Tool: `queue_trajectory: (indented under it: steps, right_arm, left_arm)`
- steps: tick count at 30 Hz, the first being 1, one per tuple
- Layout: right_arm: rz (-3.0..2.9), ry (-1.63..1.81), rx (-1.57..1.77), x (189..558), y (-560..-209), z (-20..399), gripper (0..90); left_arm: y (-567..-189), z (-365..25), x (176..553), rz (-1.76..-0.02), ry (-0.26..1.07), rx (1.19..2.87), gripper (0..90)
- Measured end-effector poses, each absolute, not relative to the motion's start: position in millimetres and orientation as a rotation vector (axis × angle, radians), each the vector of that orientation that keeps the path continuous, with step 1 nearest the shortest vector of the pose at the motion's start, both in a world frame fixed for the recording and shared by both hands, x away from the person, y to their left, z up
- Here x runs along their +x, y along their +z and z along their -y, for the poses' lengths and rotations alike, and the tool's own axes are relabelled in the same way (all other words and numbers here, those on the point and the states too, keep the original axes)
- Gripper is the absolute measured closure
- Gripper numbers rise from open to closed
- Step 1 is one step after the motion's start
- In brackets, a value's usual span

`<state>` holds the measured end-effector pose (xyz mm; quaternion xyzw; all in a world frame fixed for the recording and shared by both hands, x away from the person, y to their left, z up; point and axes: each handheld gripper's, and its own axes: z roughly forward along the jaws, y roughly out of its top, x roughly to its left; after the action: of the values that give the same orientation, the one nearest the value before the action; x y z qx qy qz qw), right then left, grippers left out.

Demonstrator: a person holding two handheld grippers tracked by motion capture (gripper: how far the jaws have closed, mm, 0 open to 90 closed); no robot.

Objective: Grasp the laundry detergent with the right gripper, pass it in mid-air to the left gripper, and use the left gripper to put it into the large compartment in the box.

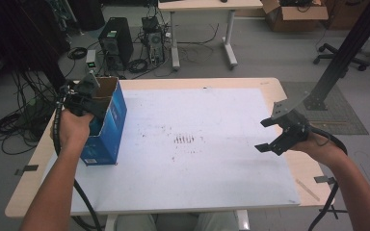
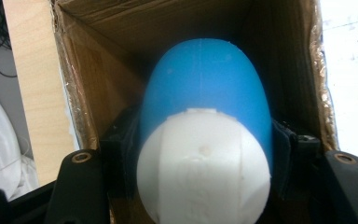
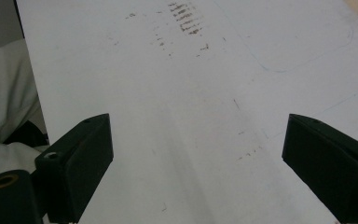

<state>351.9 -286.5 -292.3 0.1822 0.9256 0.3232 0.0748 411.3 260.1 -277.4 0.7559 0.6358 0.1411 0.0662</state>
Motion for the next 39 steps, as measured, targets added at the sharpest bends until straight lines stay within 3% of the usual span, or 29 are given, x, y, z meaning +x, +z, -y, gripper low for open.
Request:
queue_trajectory:
  steps: [26, 39]
  right_arm:
    - [-2.759, 0.981, 0.541, 341, -282, 289, 8.5]
    - [-2.751, 0.977, 0.541, 332, -275, 290, 8.6]
  left_arm:
    - [-220, -270, 389, -1.844, 0.447, 2.214, 20.9]
    - [-186, -251, 375, -1.739, 0.416, 2.264, 13.5]
